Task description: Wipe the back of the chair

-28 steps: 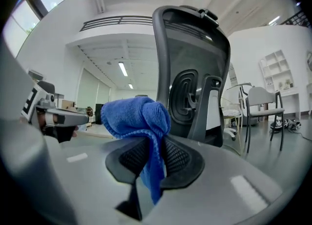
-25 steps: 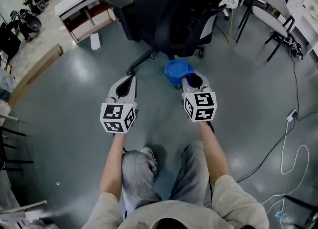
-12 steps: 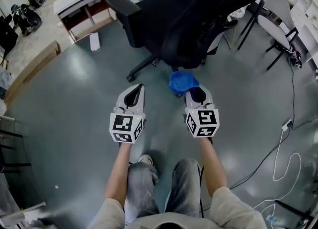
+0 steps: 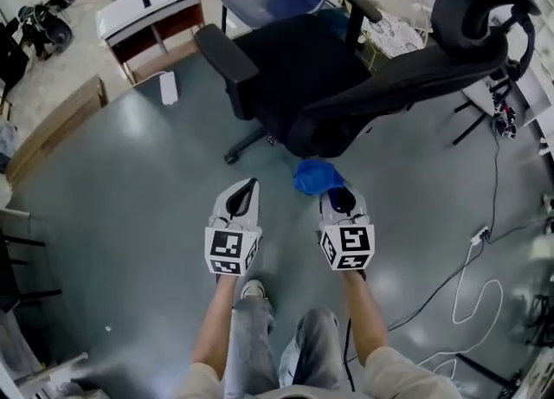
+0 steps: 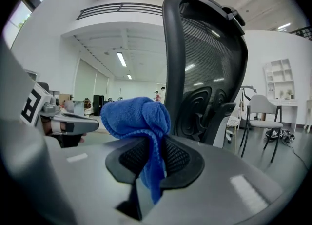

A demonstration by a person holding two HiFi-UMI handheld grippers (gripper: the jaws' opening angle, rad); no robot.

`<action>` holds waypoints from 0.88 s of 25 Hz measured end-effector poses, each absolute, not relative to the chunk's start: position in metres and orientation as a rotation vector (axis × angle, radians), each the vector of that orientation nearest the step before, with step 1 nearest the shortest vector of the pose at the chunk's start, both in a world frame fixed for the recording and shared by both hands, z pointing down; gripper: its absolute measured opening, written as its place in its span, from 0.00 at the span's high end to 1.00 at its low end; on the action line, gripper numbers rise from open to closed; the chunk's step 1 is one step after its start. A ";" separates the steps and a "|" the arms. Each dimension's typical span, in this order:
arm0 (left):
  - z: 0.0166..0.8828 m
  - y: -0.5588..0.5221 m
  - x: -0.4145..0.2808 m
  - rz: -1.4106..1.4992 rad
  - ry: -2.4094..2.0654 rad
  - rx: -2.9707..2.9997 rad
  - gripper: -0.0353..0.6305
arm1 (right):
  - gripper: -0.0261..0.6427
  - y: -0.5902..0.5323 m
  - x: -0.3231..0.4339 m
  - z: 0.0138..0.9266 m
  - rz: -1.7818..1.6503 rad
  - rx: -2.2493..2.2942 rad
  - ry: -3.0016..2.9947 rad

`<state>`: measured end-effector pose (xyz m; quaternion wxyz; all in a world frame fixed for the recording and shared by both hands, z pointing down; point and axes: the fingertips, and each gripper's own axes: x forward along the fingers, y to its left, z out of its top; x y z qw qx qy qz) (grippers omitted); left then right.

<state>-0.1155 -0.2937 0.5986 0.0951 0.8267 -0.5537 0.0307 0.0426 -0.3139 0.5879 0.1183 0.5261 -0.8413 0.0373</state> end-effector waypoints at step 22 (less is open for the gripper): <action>0.322 -0.305 -0.149 0.117 -1.640 2.384 0.94 | 0.86 -0.309 0.006 0.334 0.205 1.460 -2.434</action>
